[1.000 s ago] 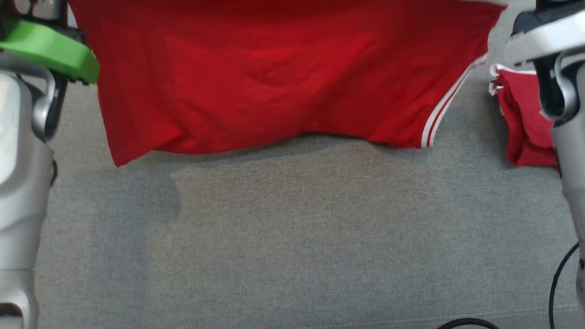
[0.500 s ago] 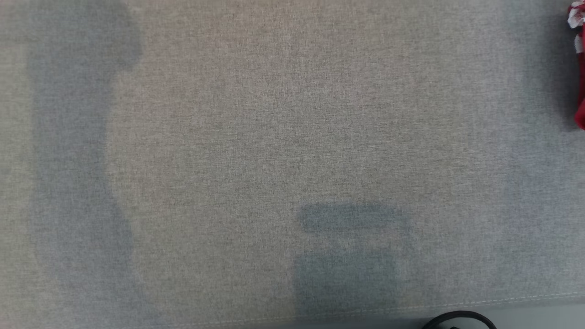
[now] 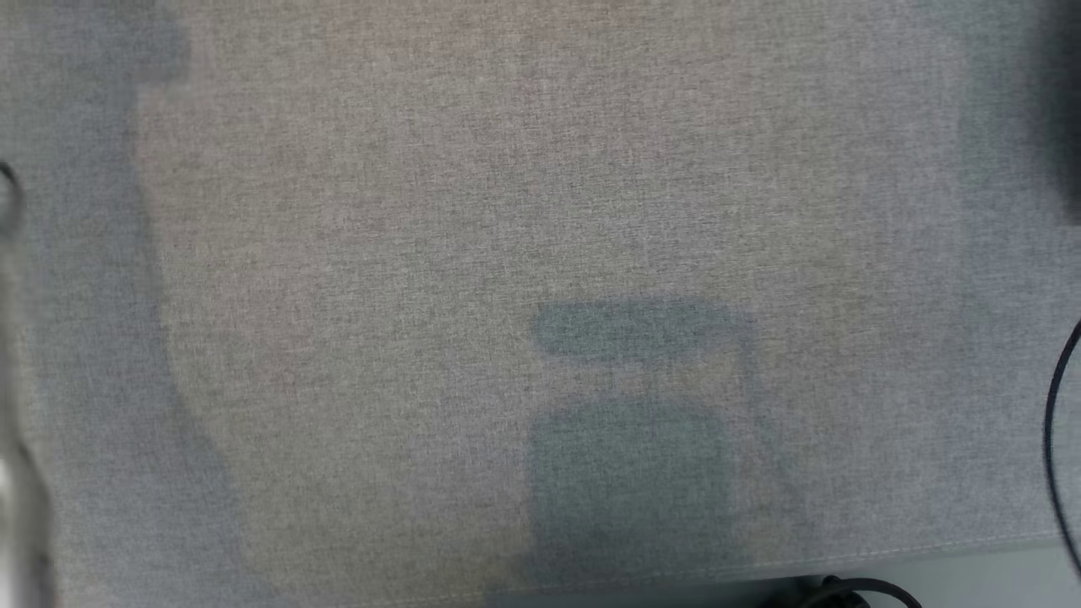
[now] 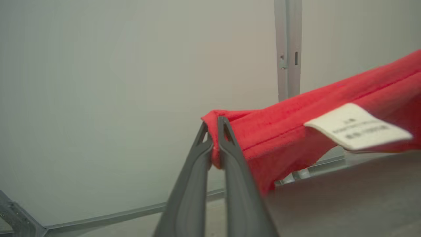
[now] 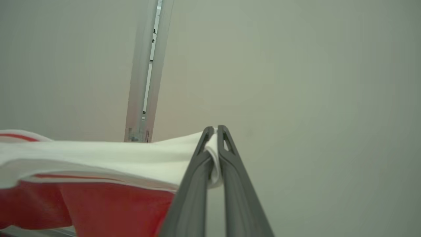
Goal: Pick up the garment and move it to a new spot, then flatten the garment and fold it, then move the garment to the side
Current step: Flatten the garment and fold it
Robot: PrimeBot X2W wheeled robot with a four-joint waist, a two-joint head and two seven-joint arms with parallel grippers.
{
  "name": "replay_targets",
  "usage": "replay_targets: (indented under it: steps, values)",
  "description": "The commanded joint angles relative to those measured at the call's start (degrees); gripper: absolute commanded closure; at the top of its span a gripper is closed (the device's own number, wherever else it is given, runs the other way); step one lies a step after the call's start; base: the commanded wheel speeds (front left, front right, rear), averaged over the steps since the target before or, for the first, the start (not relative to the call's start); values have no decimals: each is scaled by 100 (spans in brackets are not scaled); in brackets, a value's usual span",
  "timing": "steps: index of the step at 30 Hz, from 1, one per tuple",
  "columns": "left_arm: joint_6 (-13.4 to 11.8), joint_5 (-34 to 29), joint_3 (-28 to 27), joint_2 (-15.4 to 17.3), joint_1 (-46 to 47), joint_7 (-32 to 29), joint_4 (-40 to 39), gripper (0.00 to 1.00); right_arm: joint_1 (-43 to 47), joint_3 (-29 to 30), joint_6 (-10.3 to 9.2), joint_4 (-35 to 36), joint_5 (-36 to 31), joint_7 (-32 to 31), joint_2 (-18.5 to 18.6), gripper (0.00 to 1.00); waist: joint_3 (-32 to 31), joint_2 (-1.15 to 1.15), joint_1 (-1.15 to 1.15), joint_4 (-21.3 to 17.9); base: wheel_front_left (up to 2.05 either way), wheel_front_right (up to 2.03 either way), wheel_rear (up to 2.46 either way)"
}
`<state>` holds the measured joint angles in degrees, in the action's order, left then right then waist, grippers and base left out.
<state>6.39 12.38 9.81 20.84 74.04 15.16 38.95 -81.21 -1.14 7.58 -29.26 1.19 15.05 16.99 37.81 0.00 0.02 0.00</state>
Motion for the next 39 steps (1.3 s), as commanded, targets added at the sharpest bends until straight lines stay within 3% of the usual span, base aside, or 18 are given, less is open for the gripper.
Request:
replay_targets:
  steps: [1,7,14,22,39]
  values:
    - [-8,126,-191,-100,-624,-8,-23,100,708,53,-17,219,312,12,150,100,-139,0,-2,-45,0,0,0]
    - [40,349,-746,-638,-2703,-8,100,100,3121,-145,-20,856,1068,14,283,100,-915,0,-2,-136,0,0,0]
    - [84,341,-1342,-1154,-4467,-11,214,100,4994,-278,-22,973,1613,14,267,100,-1922,0,-2,-331,0,0,0]
    - [89,143,-1730,-1536,-5823,-13,204,100,6472,-511,-22,560,1910,13,360,100,-2809,0,-2,-350,0,0,0]
    - [80,107,-1822,-1736,-7717,-5,-253,100,8413,-722,-24,16,2171,14,443,100,-3778,0,-2,-46,0,0,0]
